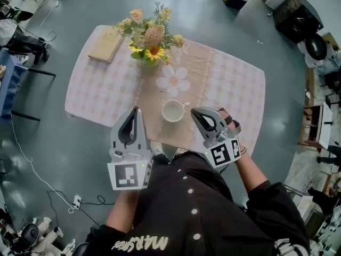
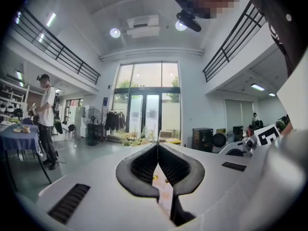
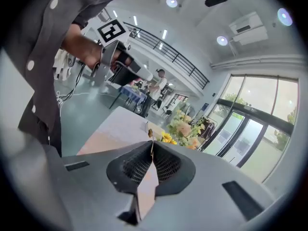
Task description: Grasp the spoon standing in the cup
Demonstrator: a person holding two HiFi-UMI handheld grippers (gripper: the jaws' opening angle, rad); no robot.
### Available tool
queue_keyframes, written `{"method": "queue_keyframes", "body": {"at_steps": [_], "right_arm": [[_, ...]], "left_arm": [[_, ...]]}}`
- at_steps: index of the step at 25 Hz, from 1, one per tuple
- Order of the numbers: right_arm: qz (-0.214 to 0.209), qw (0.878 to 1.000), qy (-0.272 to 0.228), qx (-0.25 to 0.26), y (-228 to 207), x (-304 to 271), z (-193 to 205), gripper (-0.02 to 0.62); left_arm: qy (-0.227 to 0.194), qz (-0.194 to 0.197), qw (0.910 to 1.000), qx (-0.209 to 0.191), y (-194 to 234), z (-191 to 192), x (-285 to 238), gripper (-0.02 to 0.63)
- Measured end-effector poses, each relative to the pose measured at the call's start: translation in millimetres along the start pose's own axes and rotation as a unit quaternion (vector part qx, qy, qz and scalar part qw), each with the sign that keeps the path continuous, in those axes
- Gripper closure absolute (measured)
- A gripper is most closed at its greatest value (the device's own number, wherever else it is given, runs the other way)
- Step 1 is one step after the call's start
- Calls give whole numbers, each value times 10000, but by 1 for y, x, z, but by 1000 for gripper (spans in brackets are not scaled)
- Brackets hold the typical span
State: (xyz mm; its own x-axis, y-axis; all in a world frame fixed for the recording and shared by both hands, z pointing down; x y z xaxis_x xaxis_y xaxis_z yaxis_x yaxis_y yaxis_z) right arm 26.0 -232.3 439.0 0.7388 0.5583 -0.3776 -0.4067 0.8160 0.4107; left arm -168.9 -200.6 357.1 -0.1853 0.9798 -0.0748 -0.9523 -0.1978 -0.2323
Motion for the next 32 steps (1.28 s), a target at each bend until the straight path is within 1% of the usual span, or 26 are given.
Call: {"method": "queue_keyframes", "body": {"at_steps": [5,7,9,10,12,13,16,20,22,24,27,30,32], "right_arm": [[218,9969,-307,-690,-20,12,-29,591],[328,9947,-430,-879,-30,16,-36,591],[465,9900,-692,-1140,-41,22,-46,591],[588,9829,-1020,-1415,-47,24,-55,591],[867,9605,-1728,-2004,-58,30,-73,591],[963,9540,-1878,-2130,-62,33,-78,591],[1177,9471,-2024,-2196,-70,43,-86,591],[1376,9377,-2196,-2313,-77,56,-96,591],[1482,9315,-2277,-2419,-81,61,-101,591],[1584,9283,-2255,-2498,-84,67,-104,591],[1720,9199,-2352,-2626,-88,76,-109,591],[1855,9117,-2457,-2721,-91,83,-112,591],[1950,9072,-2496,-2769,-93,88,-111,591]], "left_arm": [[-233,-15,9997,-56,6,-17,-5,588],[-351,9,9993,-161,5,-22,-9,588],[-451,-3,9988,-205,6,-28,-10,588],[-479,-17,9987,-178,7,-31,-11,588],[-505,-34,9987,-103,8,-37,-12,588],[-512,-29,9986,-126,8,-40,-12,588],[-583,7,9978,-309,4,-45,-12,588],[-679,7,9975,-212,-2,-54,-11,588],[-684,20,9972,-297,-2,-57,-10,588],[-708,7,9970,-315,-3,-60,-9,588],[-778,-47,9968,-202,-3,-61,-7,588],[-792,-63,9965,-269,0,-62,-5,588],[-873,-77,9956,-335,2,-65,-4,588]]}}
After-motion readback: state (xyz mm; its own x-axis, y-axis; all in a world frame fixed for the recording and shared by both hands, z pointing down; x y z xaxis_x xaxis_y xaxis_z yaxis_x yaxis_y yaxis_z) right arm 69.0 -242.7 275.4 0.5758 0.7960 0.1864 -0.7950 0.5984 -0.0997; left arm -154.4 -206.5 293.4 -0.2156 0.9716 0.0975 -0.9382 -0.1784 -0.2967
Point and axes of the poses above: the fingertips, and each gripper's own axes: x backward along the fingers, y to its left, z out of its underside, the point moved 5 cm from there along x, backward along the fingers, and after that the axes turned 14 degrees about -x, right-handed, at the moved point
